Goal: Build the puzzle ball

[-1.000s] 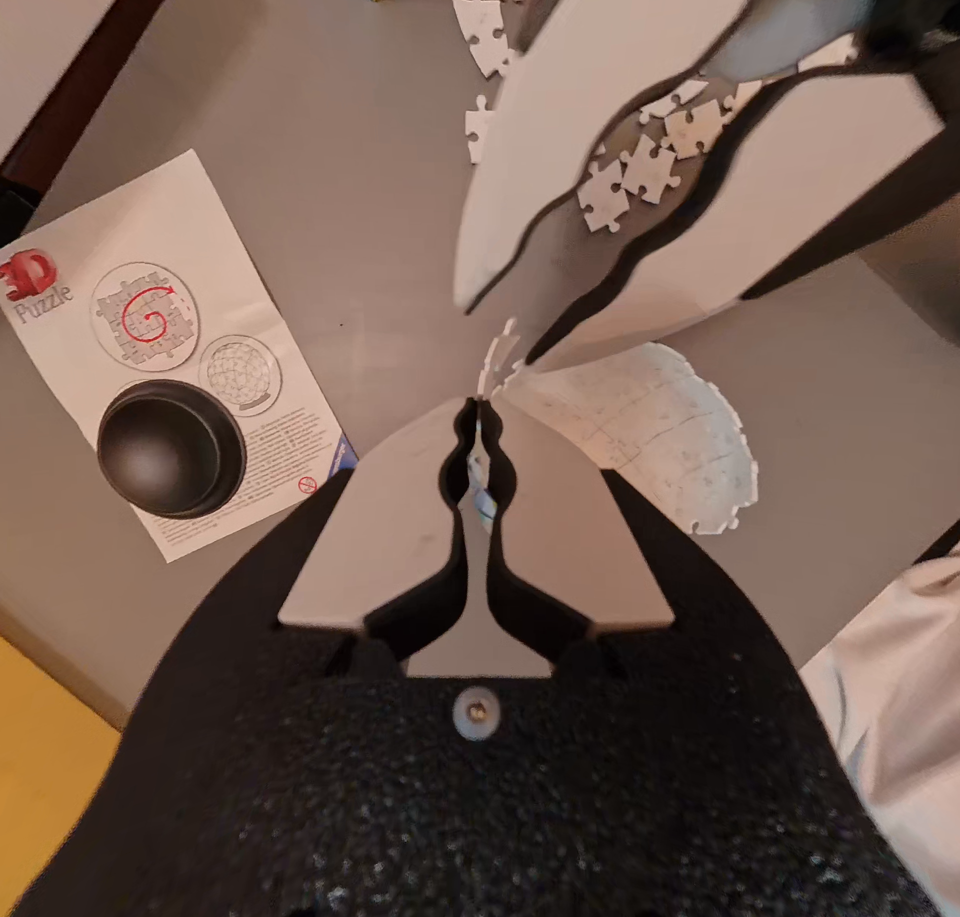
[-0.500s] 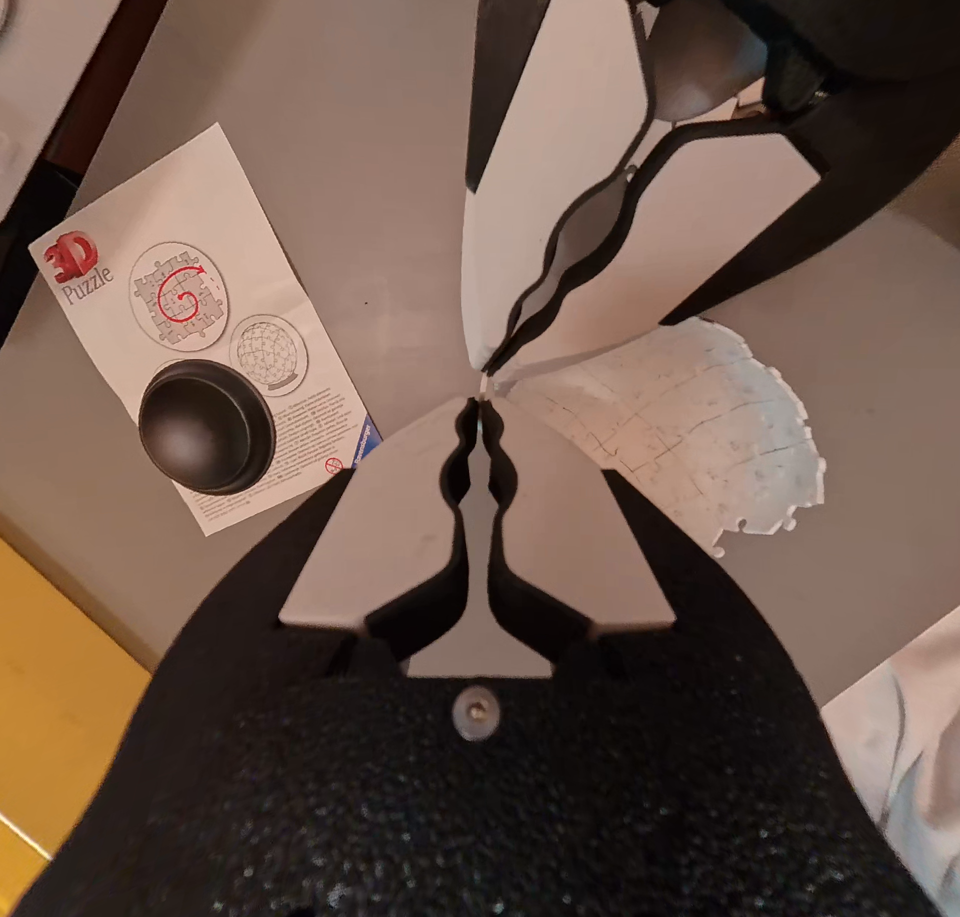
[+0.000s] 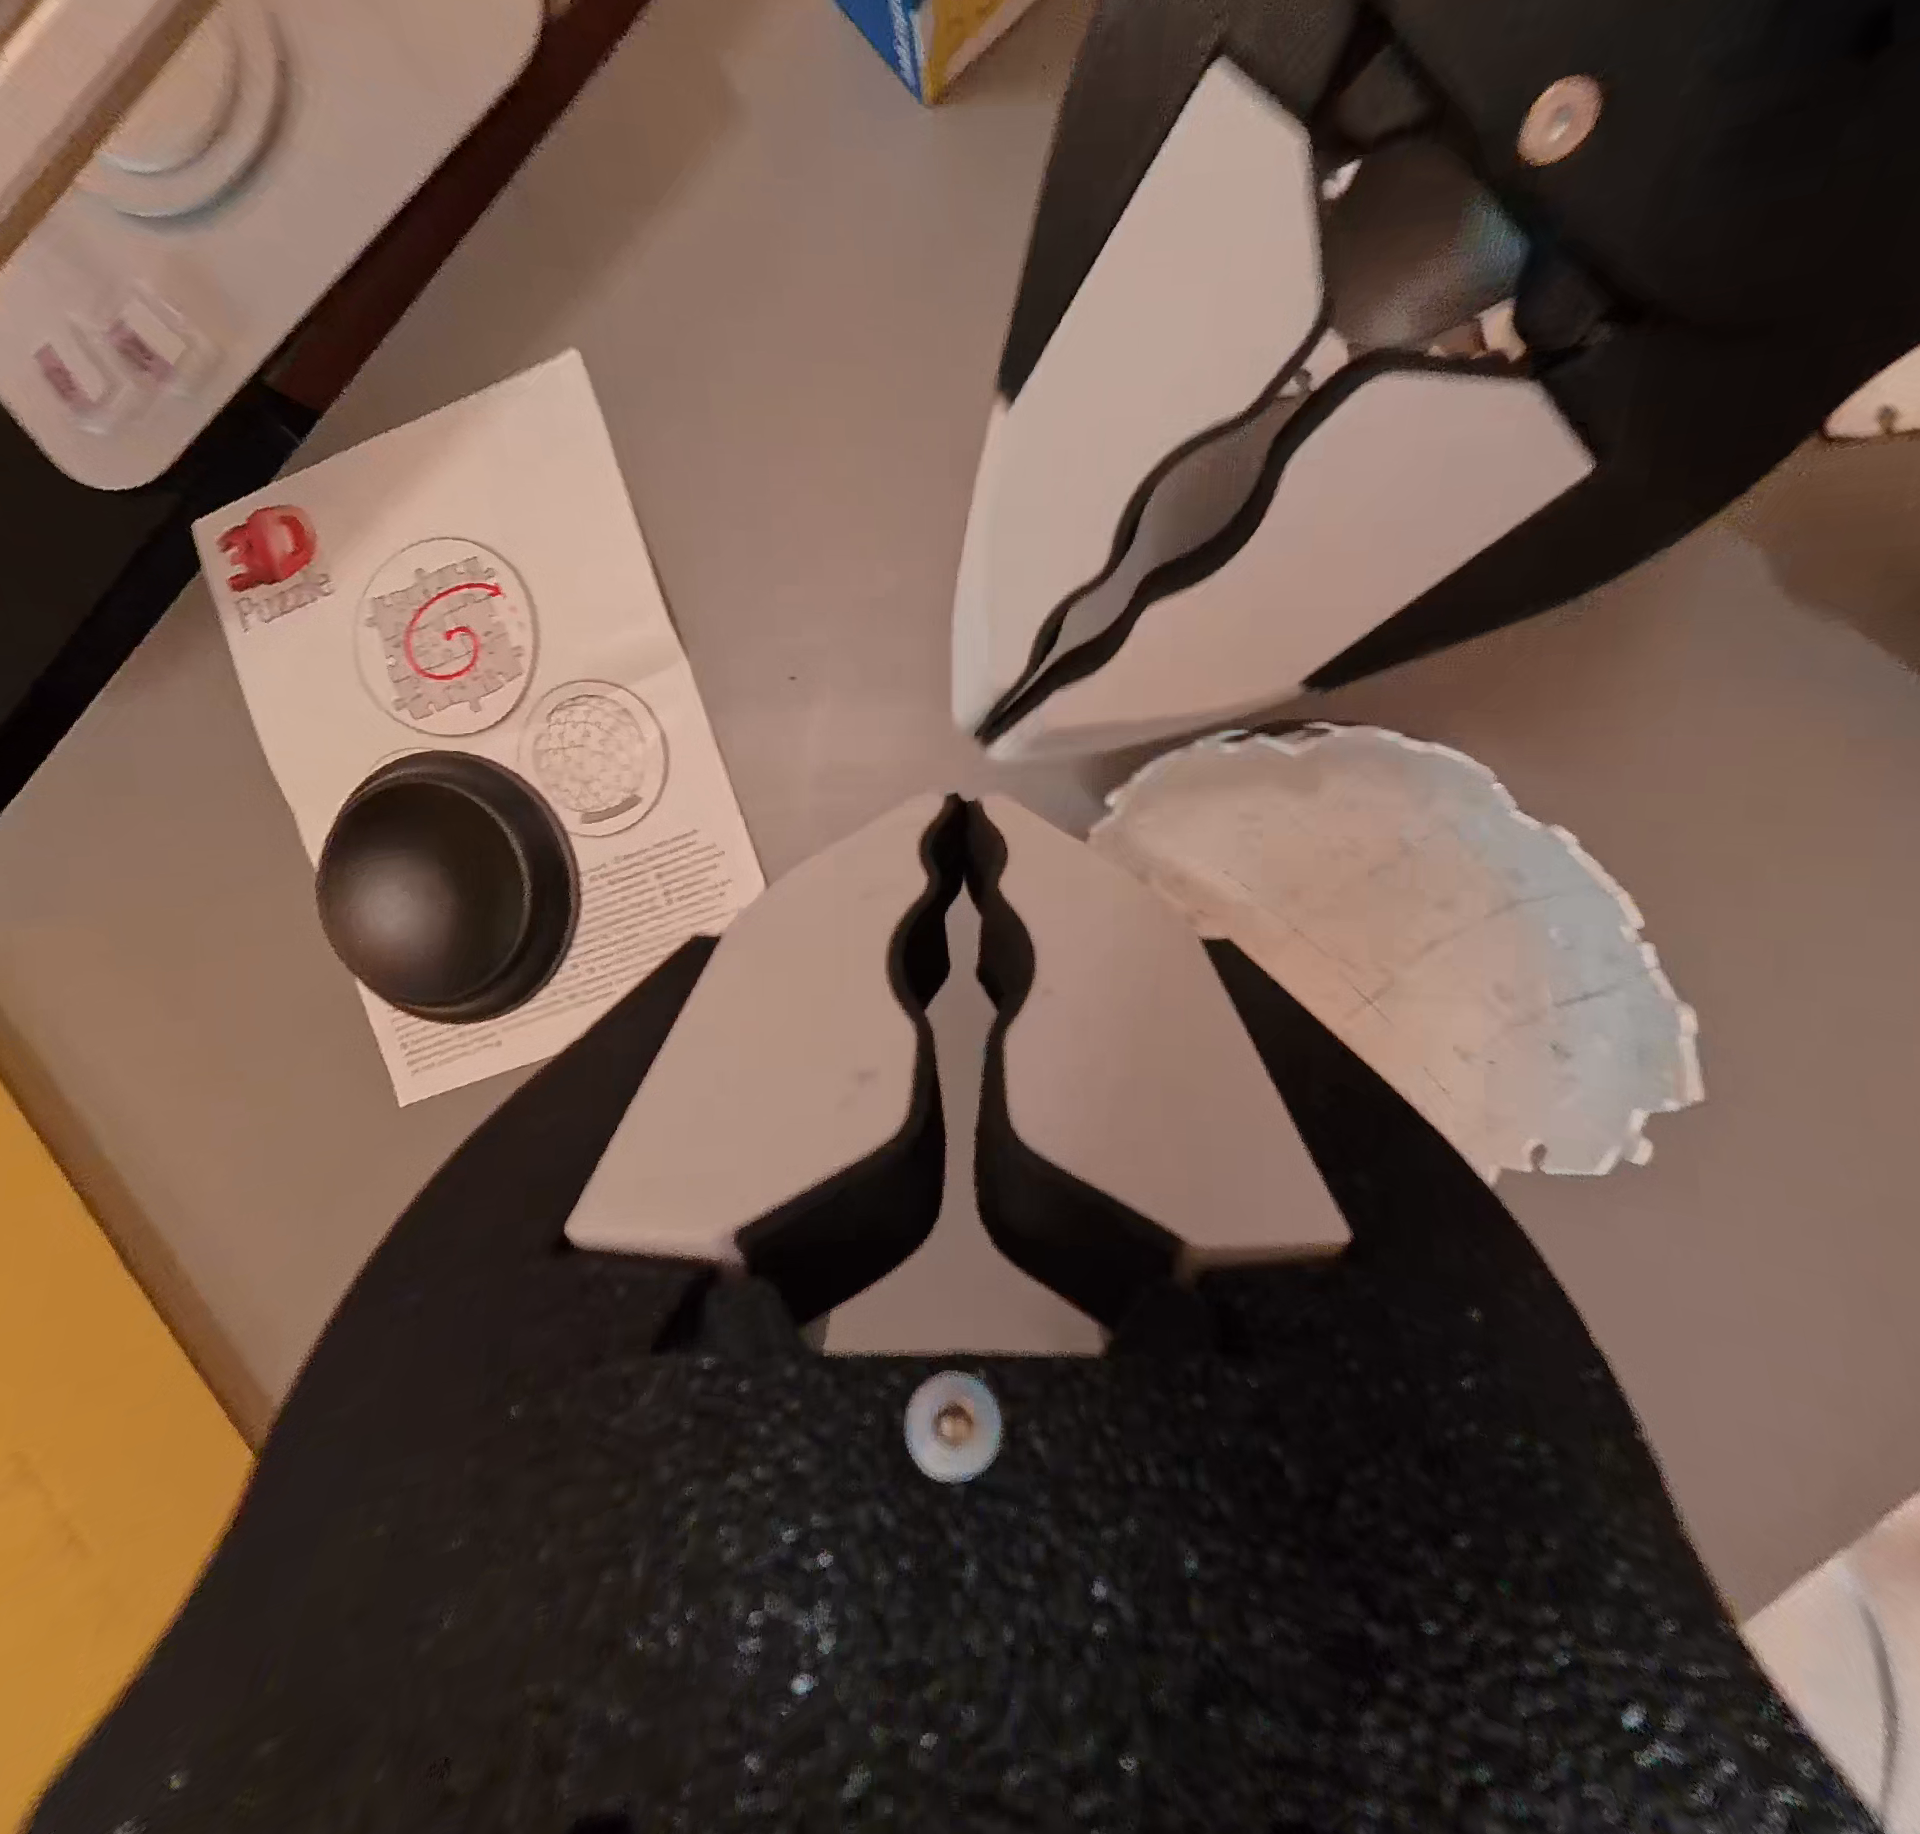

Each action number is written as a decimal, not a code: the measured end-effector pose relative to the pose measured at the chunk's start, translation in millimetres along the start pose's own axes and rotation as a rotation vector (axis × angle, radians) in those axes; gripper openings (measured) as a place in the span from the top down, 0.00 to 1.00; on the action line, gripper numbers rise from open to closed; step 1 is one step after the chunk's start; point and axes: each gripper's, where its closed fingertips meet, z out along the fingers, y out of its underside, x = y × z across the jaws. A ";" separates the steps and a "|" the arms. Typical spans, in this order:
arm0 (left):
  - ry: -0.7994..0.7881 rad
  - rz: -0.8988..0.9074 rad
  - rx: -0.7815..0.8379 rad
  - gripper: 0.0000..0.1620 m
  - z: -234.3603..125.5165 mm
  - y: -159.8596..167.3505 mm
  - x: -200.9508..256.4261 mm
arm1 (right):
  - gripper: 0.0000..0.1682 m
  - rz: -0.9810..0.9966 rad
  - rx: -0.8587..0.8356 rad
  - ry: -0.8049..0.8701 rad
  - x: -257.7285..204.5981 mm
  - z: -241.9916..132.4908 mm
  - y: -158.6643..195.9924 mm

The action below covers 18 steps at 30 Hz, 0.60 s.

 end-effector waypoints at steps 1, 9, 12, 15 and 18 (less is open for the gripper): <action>-0.013 -0.013 0.032 1.00 -1.9 -1.3 -3.9 | 0.98 0.012 0.012 0.020 4.3 -4.1 0.3; -0.113 -0.129 0.246 0.81 -34.0 18.1 -11.1 | 0.86 0.071 -0.005 0.028 5.1 -9.4 5.5; -0.066 -0.300 0.308 0.68 -44.8 41.4 7.7 | 0.78 0.067 -0.073 0.033 3.9 -8.5 14.8; -0.014 -0.455 0.281 0.58 -37.1 68.8 32.9 | 0.75 0.075 -0.074 0.031 2.7 -10.0 14.5; 0.007 -0.534 0.206 0.52 -21.2 88.6 51.8 | 0.74 0.102 -0.047 0.027 0.8 -11.5 5.7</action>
